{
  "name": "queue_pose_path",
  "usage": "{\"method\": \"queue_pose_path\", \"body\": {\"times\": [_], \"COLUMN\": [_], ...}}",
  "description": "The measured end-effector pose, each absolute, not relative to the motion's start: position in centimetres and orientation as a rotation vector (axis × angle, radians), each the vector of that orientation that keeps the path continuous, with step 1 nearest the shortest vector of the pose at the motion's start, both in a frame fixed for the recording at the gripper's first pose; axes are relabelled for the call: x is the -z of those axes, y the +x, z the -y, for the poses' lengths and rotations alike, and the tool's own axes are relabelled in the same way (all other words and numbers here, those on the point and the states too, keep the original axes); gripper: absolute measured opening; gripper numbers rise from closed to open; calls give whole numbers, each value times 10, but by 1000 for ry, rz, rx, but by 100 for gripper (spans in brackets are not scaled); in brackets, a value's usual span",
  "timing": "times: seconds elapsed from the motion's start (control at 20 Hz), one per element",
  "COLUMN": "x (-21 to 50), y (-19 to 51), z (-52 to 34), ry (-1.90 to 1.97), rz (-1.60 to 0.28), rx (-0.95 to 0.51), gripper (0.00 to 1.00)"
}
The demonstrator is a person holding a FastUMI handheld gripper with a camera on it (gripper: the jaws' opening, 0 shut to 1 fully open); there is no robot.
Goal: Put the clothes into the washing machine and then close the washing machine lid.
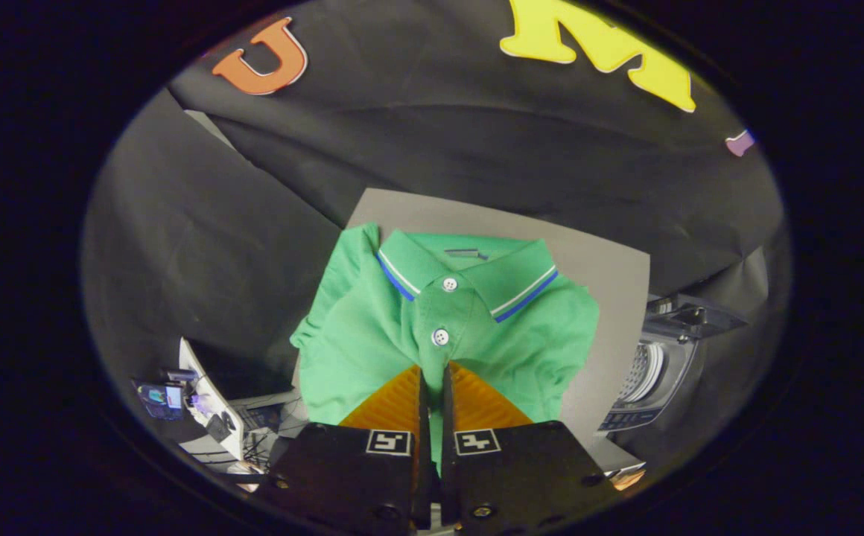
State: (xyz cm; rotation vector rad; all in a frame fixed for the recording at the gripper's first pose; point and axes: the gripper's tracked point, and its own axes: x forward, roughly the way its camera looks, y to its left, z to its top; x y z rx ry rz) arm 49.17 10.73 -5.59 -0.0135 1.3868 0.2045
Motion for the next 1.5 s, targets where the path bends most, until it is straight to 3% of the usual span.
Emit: {"method": "queue_pose_path", "body": {"times": [0.65,1.5], "x": [-55,-127], "y": [500,455], "z": [-77,51], "ry": [98,157], "rz": [-1230,-1092], "rx": [-202,-17], "gripper": [8,8]}}
